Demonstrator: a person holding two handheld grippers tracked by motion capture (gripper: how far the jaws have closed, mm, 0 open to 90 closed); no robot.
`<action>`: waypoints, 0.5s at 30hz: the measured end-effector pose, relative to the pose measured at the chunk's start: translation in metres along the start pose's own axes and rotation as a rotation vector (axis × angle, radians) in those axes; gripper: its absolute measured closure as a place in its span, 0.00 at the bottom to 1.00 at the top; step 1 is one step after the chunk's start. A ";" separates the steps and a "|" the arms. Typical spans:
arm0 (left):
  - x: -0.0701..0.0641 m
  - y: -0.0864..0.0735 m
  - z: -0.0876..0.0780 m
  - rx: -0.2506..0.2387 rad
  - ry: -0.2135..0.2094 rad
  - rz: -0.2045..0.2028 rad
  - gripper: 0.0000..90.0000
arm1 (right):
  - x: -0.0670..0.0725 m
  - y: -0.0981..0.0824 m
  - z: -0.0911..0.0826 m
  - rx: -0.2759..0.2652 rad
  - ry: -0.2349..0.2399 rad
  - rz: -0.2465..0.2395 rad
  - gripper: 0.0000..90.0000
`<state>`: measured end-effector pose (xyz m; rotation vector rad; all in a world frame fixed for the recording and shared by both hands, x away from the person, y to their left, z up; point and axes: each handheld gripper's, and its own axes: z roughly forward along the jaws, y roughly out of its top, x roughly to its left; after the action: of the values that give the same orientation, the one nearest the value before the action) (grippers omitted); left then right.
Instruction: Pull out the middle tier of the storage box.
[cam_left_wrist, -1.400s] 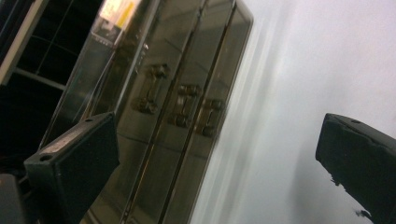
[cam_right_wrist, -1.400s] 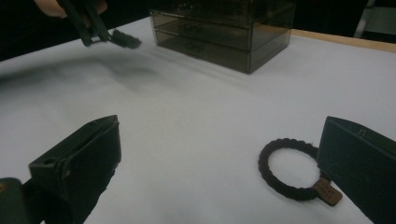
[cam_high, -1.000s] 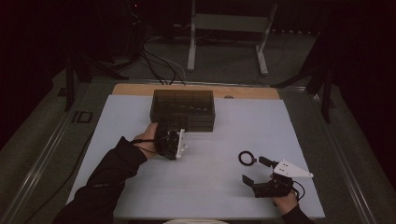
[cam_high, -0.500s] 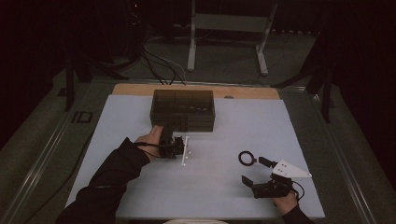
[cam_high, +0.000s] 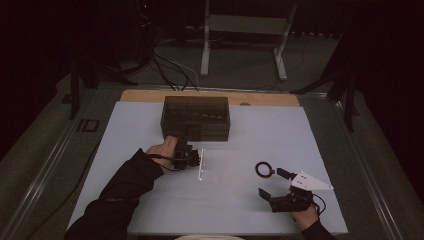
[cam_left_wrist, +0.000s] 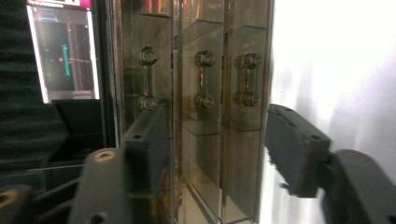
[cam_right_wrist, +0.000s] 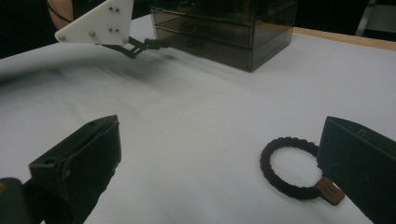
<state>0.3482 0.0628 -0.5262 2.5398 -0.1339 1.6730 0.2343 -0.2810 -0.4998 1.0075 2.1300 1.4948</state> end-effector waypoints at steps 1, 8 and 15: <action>-0.001 0.000 0.001 -0.002 0.012 0.001 0.49 | 0.000 0.000 0.000 0.000 0.000 0.000 0.00; -0.004 0.002 0.006 0.011 0.050 0.026 0.65 | 0.000 0.000 0.000 0.005 -0.001 -0.003 0.00; -0.007 0.004 0.012 0.020 0.060 0.030 0.67 | 0.000 0.000 0.000 0.007 -0.004 -0.002 0.00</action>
<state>0.3556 0.0575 -0.5370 2.5113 -0.1520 1.7679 0.2341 -0.2811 -0.4998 1.0090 2.1345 1.4846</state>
